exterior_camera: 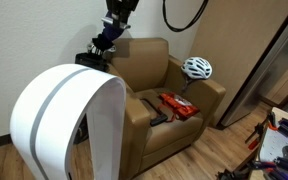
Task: Place the remote control on the armrest of the chair
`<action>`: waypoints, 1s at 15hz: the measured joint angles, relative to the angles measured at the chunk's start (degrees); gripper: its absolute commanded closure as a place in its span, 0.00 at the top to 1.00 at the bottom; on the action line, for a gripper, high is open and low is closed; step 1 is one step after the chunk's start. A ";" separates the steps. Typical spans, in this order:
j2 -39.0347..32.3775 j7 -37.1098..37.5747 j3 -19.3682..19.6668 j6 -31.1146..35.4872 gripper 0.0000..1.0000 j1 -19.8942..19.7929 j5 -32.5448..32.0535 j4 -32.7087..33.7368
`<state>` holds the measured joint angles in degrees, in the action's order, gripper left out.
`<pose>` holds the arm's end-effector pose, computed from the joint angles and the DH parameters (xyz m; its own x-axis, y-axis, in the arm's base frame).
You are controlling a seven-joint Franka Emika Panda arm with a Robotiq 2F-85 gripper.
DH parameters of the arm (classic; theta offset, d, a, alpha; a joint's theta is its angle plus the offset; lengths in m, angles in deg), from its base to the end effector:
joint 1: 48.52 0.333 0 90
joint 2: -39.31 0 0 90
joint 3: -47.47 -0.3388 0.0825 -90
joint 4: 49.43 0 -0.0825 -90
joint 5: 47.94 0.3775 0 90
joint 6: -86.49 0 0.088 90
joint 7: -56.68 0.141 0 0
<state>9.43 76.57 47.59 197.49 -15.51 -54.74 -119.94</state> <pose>0.6269 0.3917 0.4770 0.9435 0.2559 0.2107 0.2513 -0.9667 0.0487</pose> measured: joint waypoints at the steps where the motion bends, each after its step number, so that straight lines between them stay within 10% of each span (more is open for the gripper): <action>1: -0.02 0.31 0.08 1.11 0.10 -0.65 0.78 -1.36; 4: 0.06 3.03 0.35 4.29 0.10 -1.54 2.22 -6.48; 5: 0.20 4.29 0.60 5.63 0.35 -1.66 2.66 -8.47; 9: 1.34 7.04 1.09 8.81 0.35 -1.87 3.01 -13.25; 10: 1.63 7.18 1.09 8.81 0.10 -1.87 3.02 -13.43; 15: 1.11 9.71 0.24 10.78 0.10 -4.26 2.39 -13.75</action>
<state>10.53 86.28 47.83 208.27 -19.77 -52.35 -133.69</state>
